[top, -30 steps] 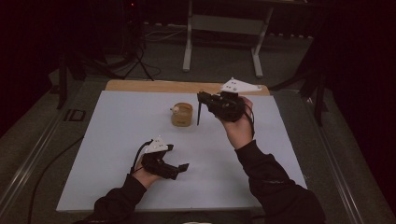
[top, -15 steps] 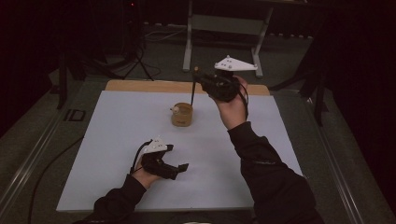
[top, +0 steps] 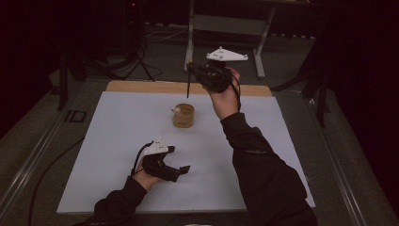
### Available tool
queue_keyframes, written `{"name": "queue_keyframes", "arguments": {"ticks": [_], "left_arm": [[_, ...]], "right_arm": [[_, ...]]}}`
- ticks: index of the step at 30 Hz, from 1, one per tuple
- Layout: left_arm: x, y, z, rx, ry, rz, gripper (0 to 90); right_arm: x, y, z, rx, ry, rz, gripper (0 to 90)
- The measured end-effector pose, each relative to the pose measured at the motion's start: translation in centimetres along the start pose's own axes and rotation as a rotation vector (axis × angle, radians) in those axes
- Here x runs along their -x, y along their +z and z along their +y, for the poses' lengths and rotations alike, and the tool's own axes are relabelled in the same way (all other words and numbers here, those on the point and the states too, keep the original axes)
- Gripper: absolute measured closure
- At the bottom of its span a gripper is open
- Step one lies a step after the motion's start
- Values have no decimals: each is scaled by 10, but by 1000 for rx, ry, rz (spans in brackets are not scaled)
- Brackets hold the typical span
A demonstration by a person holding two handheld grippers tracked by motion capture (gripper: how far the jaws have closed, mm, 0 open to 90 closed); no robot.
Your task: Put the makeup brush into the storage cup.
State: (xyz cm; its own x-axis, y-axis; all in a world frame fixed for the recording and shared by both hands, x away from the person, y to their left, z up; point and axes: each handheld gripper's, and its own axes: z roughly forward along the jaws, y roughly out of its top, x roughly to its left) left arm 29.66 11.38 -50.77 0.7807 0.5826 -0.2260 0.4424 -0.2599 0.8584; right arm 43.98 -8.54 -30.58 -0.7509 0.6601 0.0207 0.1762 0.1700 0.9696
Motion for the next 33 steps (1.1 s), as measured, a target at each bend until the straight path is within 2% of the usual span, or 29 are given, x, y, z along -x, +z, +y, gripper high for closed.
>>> {"name": "queue_keyframes", "arguments": {"ticks": [7,13,18,19,20,21,24,33], "left_arm": [[0,-1,0,8,3,-5,11],[0,-1,1,9,13,-3,11],[-1,-3,1,10,16,-2,11],[-1,-3,1,13,13,-5,11],[-1,-3,1,13,13,-5,11],[-1,-3,1,10,13,-2,11],[-1,-3,1,12,11,-6,11],[-1,-2,0,3,13,-10,11]], "right_arm": [[4,13,-4,-5,-2,-12,841],[13,27,-13,-7,26,-38,841],[23,40,-30,-32,62,-66,841],[24,42,-33,-39,56,-80,841],[24,42,-33,-39,56,-80,841],[28,45,-40,-52,84,-76,841],[31,50,-49,-73,99,-82,841],[32,60,-74,-129,89,-103,840]]}}
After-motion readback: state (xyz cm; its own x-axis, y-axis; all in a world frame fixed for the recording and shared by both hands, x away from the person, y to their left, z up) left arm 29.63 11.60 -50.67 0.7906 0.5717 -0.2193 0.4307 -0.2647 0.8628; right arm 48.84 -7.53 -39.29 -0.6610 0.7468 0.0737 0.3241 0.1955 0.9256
